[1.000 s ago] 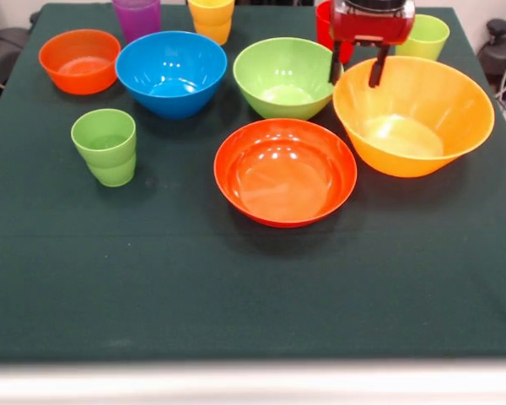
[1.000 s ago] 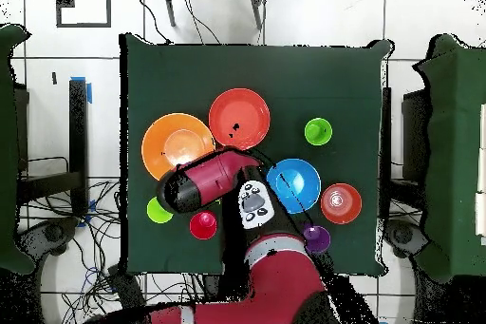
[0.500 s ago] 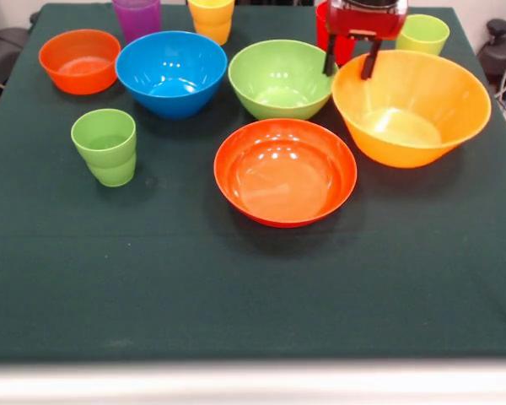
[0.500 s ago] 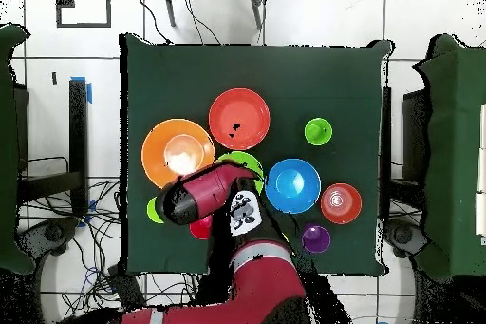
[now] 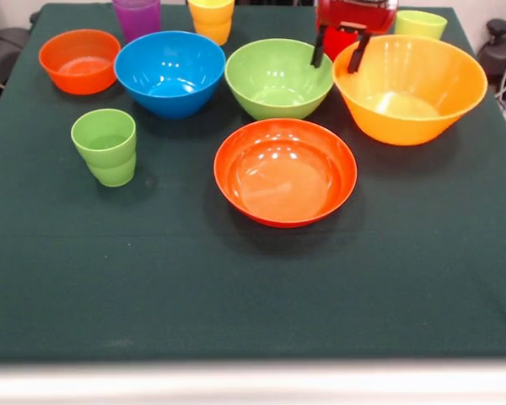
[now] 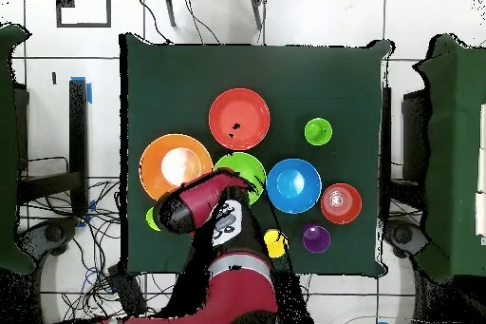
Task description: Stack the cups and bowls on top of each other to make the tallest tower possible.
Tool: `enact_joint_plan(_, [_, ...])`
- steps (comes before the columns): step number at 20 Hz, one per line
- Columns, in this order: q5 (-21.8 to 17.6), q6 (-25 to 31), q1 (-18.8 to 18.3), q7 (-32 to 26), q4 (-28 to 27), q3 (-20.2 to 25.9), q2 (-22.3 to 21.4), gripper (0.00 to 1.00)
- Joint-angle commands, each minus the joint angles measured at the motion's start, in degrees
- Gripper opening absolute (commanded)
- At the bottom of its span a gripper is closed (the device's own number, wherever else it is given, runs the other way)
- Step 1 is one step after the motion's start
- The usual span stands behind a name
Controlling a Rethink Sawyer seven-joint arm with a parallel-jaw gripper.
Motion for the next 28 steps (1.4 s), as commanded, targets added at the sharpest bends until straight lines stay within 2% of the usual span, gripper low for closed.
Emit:
enact_joint_plan(1, [2.57,-7.37,2.03,11.97,-1.35,-2.66,6.35,1.0])
enact_joint_plan(7, [5.75,-13.4,4.45,11.36,-6.12,-6.18,13.02,1.0])
enact_joint_plan(13, [7.96,-13.85,3.57,7.65,-5.76,-6.61,13.57,1.0])
enact_joint_plan(14, [8.32,-14.0,3.61,7.13,-5.38,-6.81,13.52,0.0])
enact_joint_plan(28, [9.96,-11.53,3.81,4.97,-6.72,-7.19,13.36,0.0])
